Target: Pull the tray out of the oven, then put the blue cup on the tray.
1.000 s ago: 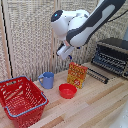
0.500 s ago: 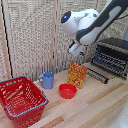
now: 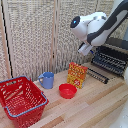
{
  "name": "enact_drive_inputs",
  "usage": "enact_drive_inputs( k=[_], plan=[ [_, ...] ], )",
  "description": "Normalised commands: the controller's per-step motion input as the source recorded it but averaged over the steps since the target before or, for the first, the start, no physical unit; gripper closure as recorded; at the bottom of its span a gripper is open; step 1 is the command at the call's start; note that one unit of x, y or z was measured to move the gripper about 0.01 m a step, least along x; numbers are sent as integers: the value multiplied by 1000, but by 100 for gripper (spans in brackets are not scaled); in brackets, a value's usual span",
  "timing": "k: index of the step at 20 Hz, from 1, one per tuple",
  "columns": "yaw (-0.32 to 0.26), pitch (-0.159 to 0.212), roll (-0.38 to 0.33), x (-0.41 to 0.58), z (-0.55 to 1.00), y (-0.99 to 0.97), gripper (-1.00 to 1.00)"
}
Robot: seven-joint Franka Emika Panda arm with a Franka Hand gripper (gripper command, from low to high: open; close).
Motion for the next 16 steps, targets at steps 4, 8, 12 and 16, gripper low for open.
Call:
enact_drive_inputs(
  k=[4, 8, 12, 16],
  plan=[
    [96, 28, -125, 376, -411, -625, -100],
    [92, 36, -93, 320, -381, -535, -100],
    [61, 59, -37, 83, -400, -475, -100],
    [22, 33, -38, -54, -446, -443, -100]
  ],
)
